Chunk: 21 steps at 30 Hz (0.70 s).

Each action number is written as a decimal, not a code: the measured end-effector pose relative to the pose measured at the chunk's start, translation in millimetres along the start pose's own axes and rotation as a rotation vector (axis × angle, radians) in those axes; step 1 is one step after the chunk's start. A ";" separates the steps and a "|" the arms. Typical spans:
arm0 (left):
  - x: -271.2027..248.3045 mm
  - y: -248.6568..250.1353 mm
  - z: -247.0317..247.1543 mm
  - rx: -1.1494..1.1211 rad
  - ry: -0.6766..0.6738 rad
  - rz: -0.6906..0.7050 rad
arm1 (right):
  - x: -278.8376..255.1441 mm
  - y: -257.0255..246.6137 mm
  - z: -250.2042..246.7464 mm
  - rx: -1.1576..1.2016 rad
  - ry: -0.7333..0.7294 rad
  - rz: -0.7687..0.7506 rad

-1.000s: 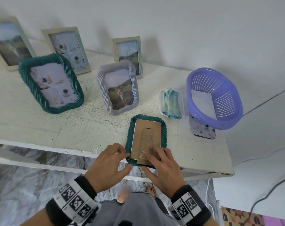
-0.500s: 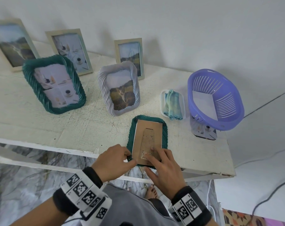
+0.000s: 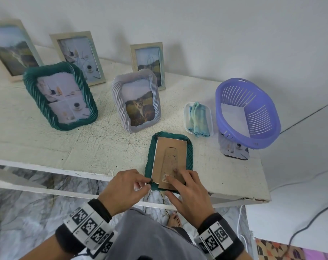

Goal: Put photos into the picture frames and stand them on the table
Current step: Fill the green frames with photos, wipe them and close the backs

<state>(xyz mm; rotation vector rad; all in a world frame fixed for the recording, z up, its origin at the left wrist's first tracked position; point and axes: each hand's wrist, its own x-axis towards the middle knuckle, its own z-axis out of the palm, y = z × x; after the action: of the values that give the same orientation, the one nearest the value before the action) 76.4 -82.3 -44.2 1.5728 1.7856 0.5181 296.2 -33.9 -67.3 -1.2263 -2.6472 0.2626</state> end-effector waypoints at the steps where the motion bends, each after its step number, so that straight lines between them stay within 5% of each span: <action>1: 0.6 -1.1 -0.5 0.008 -0.006 -0.002 | 0.3 -0.1 -0.7 0.009 -0.004 0.001; 9: 31.2 13.8 -13.7 0.189 0.101 0.182 | 16.7 4.0 -18.9 0.260 -0.020 0.110; 13: 62.1 35.2 -16.4 0.427 -0.077 0.265 | 45.9 28.1 -31.7 0.278 0.058 0.273; 18: 70.2 39.0 -12.0 0.589 -0.171 0.207 | 68.4 57.4 -27.7 0.106 -0.202 0.370; 21: 68.2 34.9 -8.0 0.637 -0.172 0.205 | 71.7 61.2 -24.5 0.115 -0.236 0.358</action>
<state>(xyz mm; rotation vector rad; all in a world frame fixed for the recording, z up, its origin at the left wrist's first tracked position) 93.1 -8.4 -30.5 2.1659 1.7566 -0.1236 302.1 61.9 -50.6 -1.7186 -2.5353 0.6433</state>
